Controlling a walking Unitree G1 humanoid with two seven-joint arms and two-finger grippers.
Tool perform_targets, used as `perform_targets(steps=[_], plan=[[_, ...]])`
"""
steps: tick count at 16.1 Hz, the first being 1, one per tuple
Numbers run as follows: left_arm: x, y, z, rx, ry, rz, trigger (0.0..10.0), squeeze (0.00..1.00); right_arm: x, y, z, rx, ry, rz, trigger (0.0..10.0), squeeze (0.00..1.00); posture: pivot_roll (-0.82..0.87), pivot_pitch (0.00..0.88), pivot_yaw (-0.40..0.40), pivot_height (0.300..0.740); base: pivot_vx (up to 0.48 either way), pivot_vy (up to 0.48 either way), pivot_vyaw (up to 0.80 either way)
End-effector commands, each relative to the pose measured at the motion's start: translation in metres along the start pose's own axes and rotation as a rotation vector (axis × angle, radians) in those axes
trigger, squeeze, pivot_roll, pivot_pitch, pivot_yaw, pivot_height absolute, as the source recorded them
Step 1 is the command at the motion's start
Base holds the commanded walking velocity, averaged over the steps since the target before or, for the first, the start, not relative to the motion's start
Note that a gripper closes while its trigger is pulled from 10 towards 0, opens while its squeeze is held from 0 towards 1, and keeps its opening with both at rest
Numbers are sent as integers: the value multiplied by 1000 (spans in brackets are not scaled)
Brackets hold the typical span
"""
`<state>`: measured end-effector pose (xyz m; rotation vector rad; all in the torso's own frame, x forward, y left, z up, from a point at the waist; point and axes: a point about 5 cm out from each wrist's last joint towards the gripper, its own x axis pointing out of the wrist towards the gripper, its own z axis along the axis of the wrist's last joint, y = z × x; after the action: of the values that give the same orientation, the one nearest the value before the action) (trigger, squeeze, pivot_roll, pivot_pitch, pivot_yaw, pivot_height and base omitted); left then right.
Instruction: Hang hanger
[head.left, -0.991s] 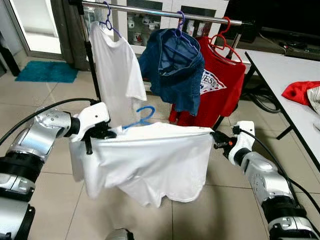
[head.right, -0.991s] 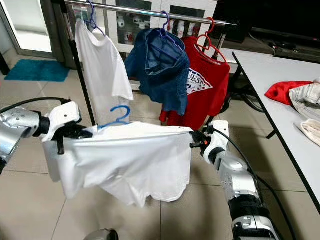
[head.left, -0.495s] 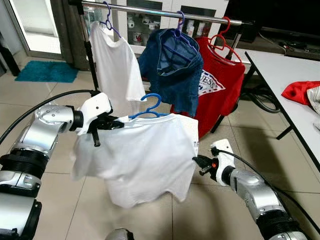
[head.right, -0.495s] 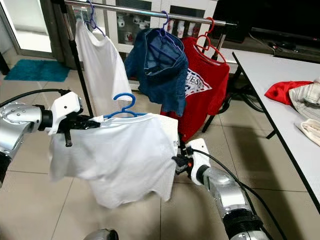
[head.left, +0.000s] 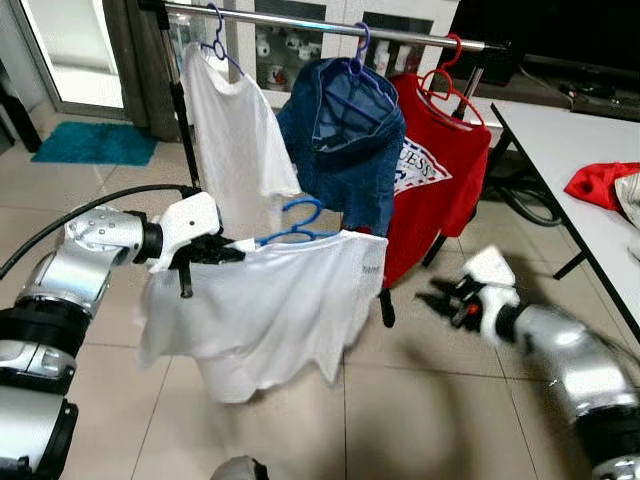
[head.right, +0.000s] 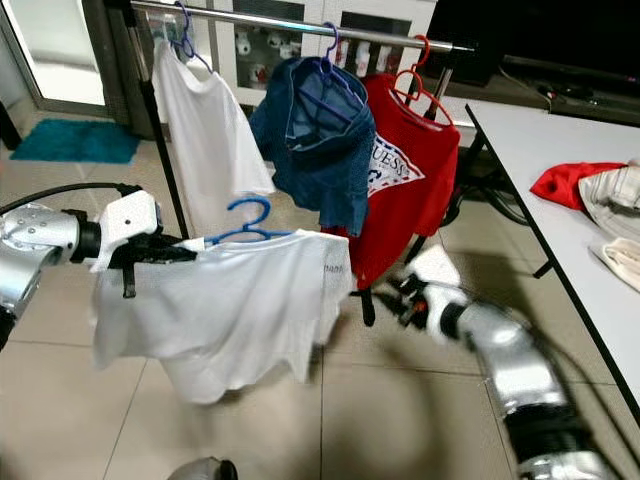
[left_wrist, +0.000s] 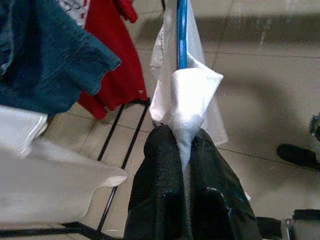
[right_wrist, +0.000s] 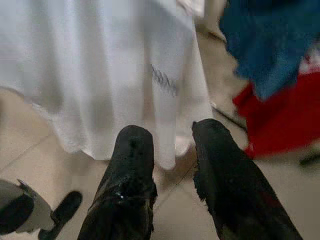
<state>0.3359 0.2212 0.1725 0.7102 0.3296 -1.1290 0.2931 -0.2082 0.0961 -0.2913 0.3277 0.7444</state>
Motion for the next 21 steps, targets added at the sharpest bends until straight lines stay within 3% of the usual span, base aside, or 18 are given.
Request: perform_targets(steps=[1,3,4,6,10,21], plan=[[3,1,16,64,-60,-38,0,0,-3,-1,24,-33,-100,54,10000,1000,-50,0,-42,740,0,0,0],[16,-10,26,87,-134,-133,0,0,-6,11,55,-118,-186,197,10000,1000,-54,0,-40,740,0,0,0],[22,-14,30,98,-153,-163,0,0,-5,21,64,-166,-193,280,10000,47,-57,0,-37,740,0,0,0],[30,-20,34,106,-175,-215,0,0,-4,31,72,-217,-195,382,10000,0,-60,0,-32,740,0,0,0],[36,-28,38,111,-195,-295,0,0,1,39,79,-254,-187,435,10000,0,-62,0,-28,740,0,0,0],[36,-28,38,111,-195,-295,0,0,1,39,79,-254,-187,435,10000,0,-62,0,-28,740,0,0,0]])
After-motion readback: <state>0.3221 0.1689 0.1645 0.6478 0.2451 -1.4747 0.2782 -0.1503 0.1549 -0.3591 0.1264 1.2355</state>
